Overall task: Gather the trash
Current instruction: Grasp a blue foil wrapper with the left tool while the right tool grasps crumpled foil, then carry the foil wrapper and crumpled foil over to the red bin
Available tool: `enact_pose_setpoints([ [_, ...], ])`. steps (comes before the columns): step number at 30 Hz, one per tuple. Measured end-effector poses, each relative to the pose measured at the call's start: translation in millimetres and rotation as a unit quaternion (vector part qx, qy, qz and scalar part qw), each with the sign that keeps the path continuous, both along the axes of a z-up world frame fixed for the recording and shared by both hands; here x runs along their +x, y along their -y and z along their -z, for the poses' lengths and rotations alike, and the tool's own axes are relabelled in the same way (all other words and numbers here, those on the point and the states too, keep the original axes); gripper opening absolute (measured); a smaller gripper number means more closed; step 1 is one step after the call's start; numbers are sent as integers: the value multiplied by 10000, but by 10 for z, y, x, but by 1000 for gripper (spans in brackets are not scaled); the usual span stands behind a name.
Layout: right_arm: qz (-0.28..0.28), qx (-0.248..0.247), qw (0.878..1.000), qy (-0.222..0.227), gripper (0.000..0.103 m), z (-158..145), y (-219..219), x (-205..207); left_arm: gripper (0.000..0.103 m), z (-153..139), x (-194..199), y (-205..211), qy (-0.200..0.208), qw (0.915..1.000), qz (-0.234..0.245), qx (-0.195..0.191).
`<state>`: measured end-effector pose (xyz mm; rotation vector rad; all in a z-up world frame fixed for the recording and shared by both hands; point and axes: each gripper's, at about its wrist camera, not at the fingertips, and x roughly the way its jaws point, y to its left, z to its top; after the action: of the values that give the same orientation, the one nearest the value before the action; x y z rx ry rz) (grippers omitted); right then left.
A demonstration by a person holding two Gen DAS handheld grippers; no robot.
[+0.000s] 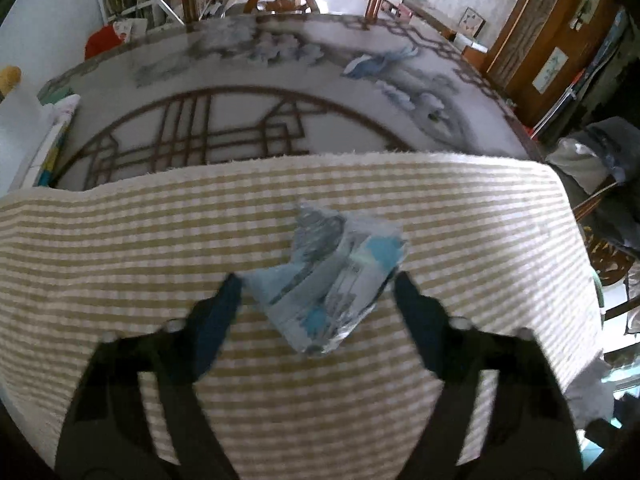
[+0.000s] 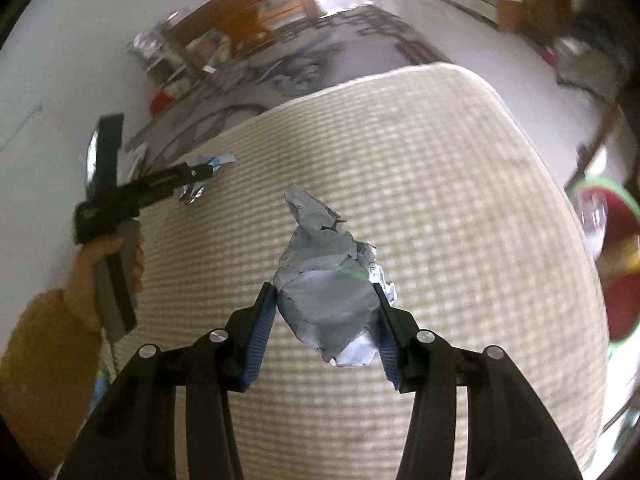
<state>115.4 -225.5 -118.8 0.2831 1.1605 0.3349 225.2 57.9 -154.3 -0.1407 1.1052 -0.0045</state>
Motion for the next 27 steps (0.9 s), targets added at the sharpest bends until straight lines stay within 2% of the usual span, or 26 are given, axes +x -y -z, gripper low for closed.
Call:
enact_pose_setpoints([
  [1,41,28,10000,29,46,-14,2,-28,52,27,9,-6,-53,10000,14,11],
  [4,-10,-84,9997,215,46,-101,-11,-84,38,-22,-78,2,3,10000,53,68],
  [10,-33,-175,9990,410,47,-178,-25,-127,35,-387,-479,141,468,9987,223,18],
  [18,68,-157,9987,481,47,-204,49,-201,35,-784,-918,415,818,9957,333,-285],
  [27,339,-154,9974,613,47,-277,235,-268,35,-956,-1169,734,948,9927,566,-490],
])
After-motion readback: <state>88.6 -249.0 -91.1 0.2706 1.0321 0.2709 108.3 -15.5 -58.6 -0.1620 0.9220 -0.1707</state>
